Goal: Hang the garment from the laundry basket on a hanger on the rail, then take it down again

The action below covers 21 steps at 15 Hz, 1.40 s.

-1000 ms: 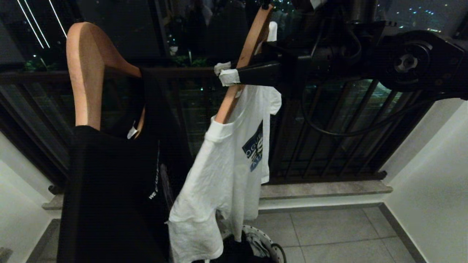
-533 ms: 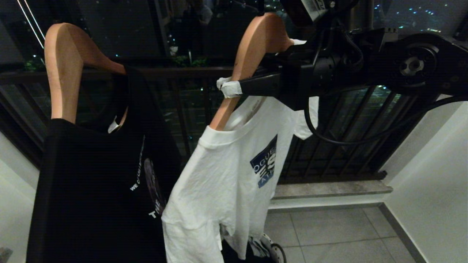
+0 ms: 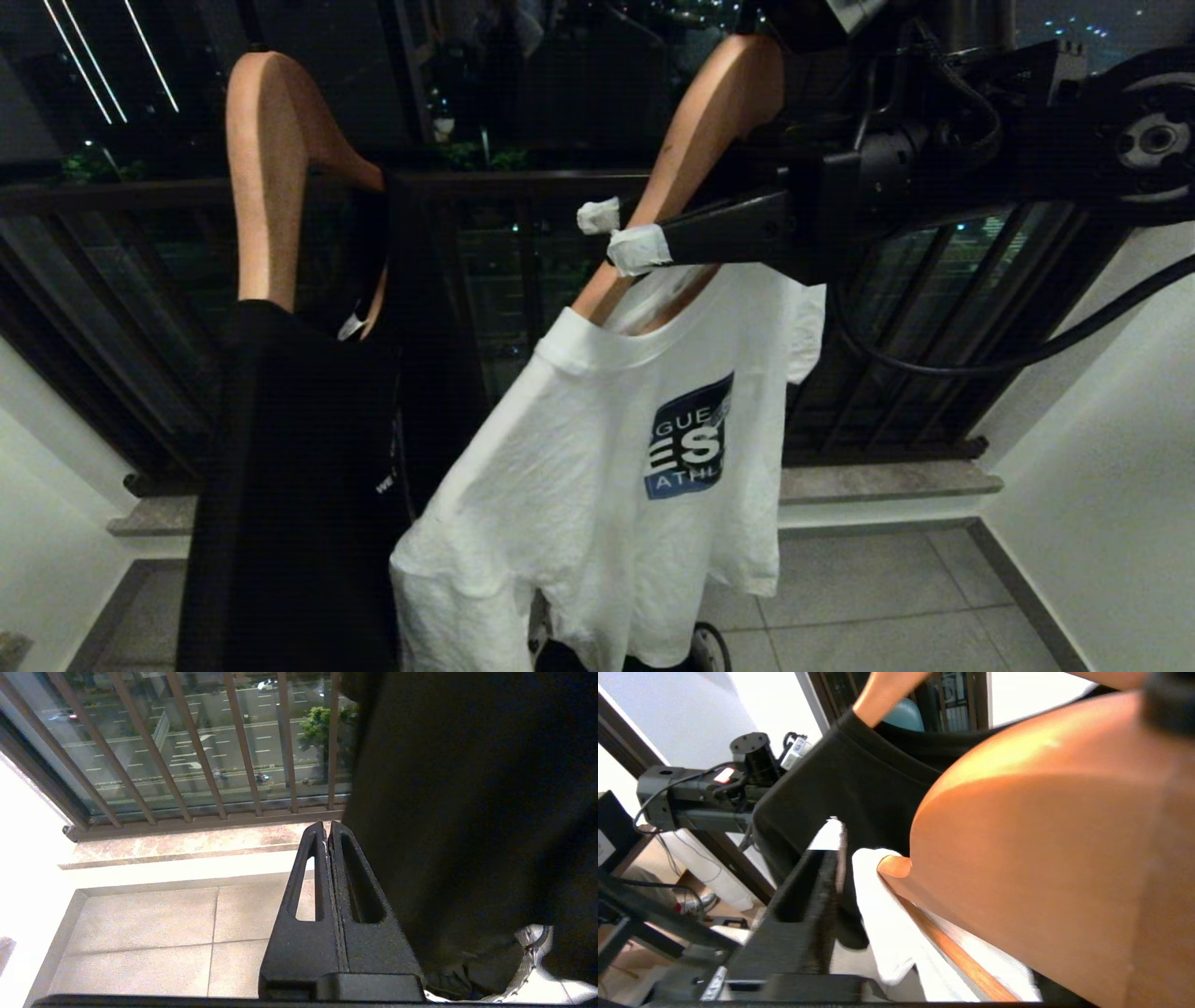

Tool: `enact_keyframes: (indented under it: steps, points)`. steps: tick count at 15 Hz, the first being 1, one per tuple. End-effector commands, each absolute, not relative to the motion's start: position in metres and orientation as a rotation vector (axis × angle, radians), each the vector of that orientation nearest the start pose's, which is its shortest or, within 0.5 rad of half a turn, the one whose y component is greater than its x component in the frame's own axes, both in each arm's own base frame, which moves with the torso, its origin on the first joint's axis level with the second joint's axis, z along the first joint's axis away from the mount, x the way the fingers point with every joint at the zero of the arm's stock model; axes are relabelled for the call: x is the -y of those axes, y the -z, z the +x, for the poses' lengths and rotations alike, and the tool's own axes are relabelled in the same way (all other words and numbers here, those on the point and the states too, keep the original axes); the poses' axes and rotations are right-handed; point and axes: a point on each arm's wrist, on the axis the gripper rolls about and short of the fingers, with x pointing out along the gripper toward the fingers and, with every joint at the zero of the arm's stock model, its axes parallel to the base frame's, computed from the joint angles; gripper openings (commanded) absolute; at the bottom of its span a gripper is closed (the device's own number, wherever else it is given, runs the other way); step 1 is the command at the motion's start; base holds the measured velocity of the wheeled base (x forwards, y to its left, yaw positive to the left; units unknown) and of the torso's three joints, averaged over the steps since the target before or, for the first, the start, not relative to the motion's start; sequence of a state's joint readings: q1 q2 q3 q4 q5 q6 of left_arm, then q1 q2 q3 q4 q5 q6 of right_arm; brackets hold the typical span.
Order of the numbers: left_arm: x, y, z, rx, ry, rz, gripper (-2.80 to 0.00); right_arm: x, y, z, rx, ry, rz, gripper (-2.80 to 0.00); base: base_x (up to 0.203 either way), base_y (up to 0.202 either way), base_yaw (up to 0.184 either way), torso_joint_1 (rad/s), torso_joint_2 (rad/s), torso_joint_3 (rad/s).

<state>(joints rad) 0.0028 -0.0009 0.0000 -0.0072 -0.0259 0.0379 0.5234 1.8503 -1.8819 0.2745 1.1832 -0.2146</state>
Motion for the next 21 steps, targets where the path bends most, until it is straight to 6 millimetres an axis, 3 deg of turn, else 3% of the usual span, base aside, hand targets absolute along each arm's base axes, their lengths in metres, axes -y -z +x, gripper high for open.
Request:
enact_keyframes:
  steps: [1, 8, 16, 17, 21]
  points:
    - [0.001, -0.076, -0.023, 0.008, 0.023, 0.037, -2.80, -0.177, -0.356, 0.264, -0.069, -1.717, -0.073, 0.00, 0.000, 0.000, 0.000, 0.000, 0.00, 0.000]
    - [0.001, -0.075, -0.023, 0.007, 0.023, 0.038, -2.80, -0.142, -0.340, 0.211, -0.161, -1.629, -0.062, 0.00, 0.000, 0.000, 0.000, 0.000, 0.00, 0.000]
    - [0.001, -0.076, -0.023, 0.008, 0.023, 0.037, -2.80, -0.090, -0.324, 0.164, -0.189, -1.499, -0.045, 0.00, 0.000, 0.000, 0.000, 0.000, 0.00, 0.000]
    - [0.001, -0.075, -0.023, 0.007, 0.023, 0.037, -2.80, -0.083, -0.323, 0.156, -0.181, -1.484, -0.046, -2.80, 0.000, 0.000, 0.000, 0.000, 0.00, 0.000]
    - [0.001, -0.075, -0.023, 0.007, 0.023, 0.038, -2.80, -0.062, -0.313, 0.123, -0.171, -1.427, -0.040, -2.80, 0.000, 0.000, 0.000, 0.000, 0.00, 0.000]
